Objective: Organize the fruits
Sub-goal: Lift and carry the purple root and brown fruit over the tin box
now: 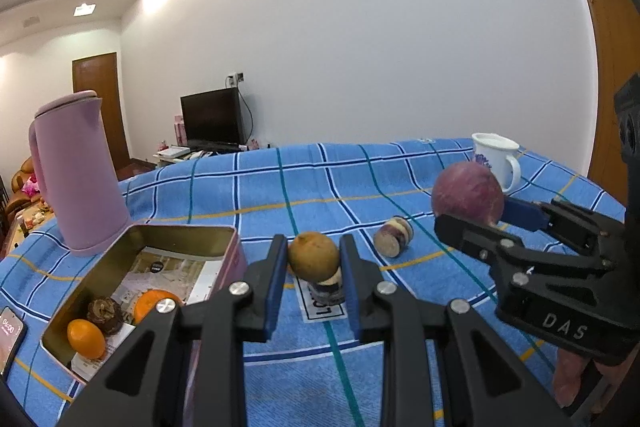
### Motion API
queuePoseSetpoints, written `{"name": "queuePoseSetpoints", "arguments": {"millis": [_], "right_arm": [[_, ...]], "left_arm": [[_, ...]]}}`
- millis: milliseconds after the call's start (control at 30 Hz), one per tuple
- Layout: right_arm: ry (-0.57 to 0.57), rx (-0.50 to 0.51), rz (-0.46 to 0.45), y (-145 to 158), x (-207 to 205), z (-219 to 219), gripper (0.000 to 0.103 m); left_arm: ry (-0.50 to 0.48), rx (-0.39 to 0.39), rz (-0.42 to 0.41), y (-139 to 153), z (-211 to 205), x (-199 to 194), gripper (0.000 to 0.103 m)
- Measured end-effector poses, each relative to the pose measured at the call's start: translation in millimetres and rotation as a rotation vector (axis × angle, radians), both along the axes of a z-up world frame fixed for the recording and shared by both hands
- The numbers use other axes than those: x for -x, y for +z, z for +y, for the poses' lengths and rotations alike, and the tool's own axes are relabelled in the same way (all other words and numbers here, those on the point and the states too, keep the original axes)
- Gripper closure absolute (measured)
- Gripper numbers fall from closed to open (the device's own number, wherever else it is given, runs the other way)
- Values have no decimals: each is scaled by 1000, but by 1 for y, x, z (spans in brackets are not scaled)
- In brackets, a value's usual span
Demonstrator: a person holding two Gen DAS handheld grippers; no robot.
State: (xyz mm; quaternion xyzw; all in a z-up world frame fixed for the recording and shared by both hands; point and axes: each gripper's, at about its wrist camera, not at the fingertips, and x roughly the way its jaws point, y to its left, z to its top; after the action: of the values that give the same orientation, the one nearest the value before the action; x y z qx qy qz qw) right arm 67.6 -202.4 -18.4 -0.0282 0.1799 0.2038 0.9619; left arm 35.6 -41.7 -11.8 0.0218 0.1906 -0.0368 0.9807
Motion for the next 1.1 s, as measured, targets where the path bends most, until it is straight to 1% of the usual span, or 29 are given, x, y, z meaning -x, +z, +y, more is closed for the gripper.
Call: {"name": "queuePoseSetpoints", "arguments": {"millis": [533, 1100], "right_arm": [[6, 36, 7, -1, 2, 12, 48], [55, 73, 29, -4, -1, 38, 48]], "left_arm": [[15, 4, 21, 0, 4, -1, 75], [61, 20, 52, -4, 30, 0, 75]]}}
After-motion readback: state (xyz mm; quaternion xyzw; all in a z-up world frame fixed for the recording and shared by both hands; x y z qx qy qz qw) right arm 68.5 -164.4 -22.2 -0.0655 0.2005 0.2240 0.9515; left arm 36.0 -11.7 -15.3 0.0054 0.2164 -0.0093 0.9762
